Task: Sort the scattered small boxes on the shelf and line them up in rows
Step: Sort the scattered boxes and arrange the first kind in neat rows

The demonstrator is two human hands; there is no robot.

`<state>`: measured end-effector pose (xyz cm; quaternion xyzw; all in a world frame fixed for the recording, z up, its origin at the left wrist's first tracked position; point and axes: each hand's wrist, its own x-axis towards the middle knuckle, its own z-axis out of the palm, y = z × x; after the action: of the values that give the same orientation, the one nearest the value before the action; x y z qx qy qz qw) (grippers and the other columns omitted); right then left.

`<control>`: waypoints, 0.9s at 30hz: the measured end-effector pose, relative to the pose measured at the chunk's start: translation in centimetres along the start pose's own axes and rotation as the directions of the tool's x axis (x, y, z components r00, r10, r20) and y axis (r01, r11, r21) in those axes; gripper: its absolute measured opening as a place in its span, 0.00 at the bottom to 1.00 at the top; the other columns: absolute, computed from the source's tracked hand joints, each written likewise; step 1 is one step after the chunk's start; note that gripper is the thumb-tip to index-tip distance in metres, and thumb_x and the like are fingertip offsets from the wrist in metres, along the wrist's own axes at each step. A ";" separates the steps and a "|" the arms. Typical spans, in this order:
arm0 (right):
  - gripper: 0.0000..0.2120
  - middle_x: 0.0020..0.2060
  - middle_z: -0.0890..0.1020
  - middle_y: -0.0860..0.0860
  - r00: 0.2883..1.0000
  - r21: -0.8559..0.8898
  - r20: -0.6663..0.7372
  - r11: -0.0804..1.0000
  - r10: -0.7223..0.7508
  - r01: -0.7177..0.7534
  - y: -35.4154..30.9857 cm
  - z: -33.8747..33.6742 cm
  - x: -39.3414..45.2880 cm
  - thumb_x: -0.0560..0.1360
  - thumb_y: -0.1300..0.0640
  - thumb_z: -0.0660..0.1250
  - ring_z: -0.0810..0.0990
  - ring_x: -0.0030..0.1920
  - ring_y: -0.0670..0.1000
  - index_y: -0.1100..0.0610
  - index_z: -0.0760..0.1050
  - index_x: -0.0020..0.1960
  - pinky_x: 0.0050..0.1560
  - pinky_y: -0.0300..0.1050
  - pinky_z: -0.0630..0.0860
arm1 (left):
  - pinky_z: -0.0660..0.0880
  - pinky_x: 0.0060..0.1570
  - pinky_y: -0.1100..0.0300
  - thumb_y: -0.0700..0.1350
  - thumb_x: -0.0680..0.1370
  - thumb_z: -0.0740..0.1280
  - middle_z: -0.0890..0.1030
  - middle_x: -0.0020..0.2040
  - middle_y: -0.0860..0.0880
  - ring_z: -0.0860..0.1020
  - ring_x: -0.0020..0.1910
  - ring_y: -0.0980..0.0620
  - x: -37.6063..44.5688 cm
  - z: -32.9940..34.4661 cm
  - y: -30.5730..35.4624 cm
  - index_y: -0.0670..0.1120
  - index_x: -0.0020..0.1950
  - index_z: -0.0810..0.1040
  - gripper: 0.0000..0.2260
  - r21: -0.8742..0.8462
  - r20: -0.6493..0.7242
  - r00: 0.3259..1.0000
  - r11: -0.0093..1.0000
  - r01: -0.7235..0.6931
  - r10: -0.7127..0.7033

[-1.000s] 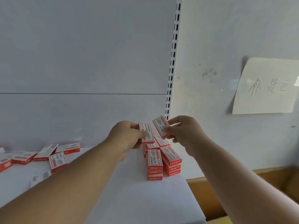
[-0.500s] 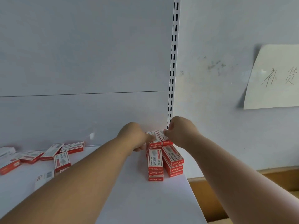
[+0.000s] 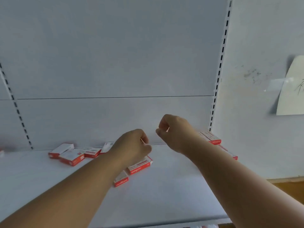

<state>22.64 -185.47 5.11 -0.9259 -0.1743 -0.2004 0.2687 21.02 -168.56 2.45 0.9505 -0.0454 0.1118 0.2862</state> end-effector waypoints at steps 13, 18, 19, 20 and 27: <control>0.19 0.66 0.75 0.48 0.858 -0.485 0.362 0.860 0.363 -0.160 -8.8 7.3 -1.7 0.79 0.57 0.58 0.71 0.66 0.53 0.44 0.71 0.67 0.63 0.48 0.70 | 0.68 0.47 0.69 0.48 0.76 0.67 0.73 0.55 0.64 0.74 0.53 0.64 -2.8 -6.5 -13.8 0.63 0.63 0.75 0.17 -0.031 0.313 0.898 0.948 -0.316 0.309; 0.24 0.68 0.72 0.49 0.808 -0.509 0.444 0.851 0.387 -0.128 -9.0 6.2 -3.3 0.78 0.58 0.63 0.72 0.66 0.52 0.46 0.68 0.72 0.66 0.48 0.69 | 0.70 0.65 0.55 0.47 0.78 0.63 0.74 0.68 0.54 0.71 0.66 0.53 -2.6 -4.3 -12.7 0.57 0.71 0.72 0.21 0.018 0.333 0.812 0.857 -0.514 0.480; 0.24 0.67 0.72 0.50 0.815 -0.508 0.422 0.848 0.397 -0.150 -9.1 6.3 -3.5 0.77 0.55 0.65 0.73 0.65 0.52 0.47 0.68 0.73 0.65 0.47 0.70 | 0.70 0.65 0.55 0.49 0.78 0.64 0.73 0.67 0.53 0.71 0.66 0.53 -2.5 -4.0 -12.7 0.56 0.71 0.72 0.21 0.043 0.336 0.806 0.847 -0.530 0.488; 0.24 0.65 0.73 0.50 0.813 -0.512 0.406 0.841 0.418 -0.177 -9.1 6.4 -3.7 0.77 0.53 0.66 0.74 0.63 0.53 0.48 0.69 0.72 0.63 0.46 0.71 | 0.70 0.65 0.54 0.52 0.77 0.65 0.72 0.66 0.53 0.70 0.66 0.52 -2.6 -3.8 -12.8 0.56 0.72 0.71 0.22 0.073 0.350 0.803 0.841 -0.537 0.483; 0.15 0.45 0.81 0.49 0.847 -0.165 0.238 0.879 0.476 -0.447 -8.2 7.3 -4.9 0.69 0.56 0.73 0.79 0.42 0.51 0.51 0.75 0.54 0.42 0.48 0.79 | 0.73 0.45 0.63 0.61 0.69 0.70 0.73 0.51 0.61 0.74 0.48 0.62 -3.3 -4.7 -14.5 0.58 0.53 0.75 0.16 -0.059 0.276 0.881 0.921 -0.385 0.386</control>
<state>16.89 -175.82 0.67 -0.9717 0.0291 -0.0101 0.2341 19.12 -153.81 -2.28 0.9283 -0.2737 0.0298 0.2500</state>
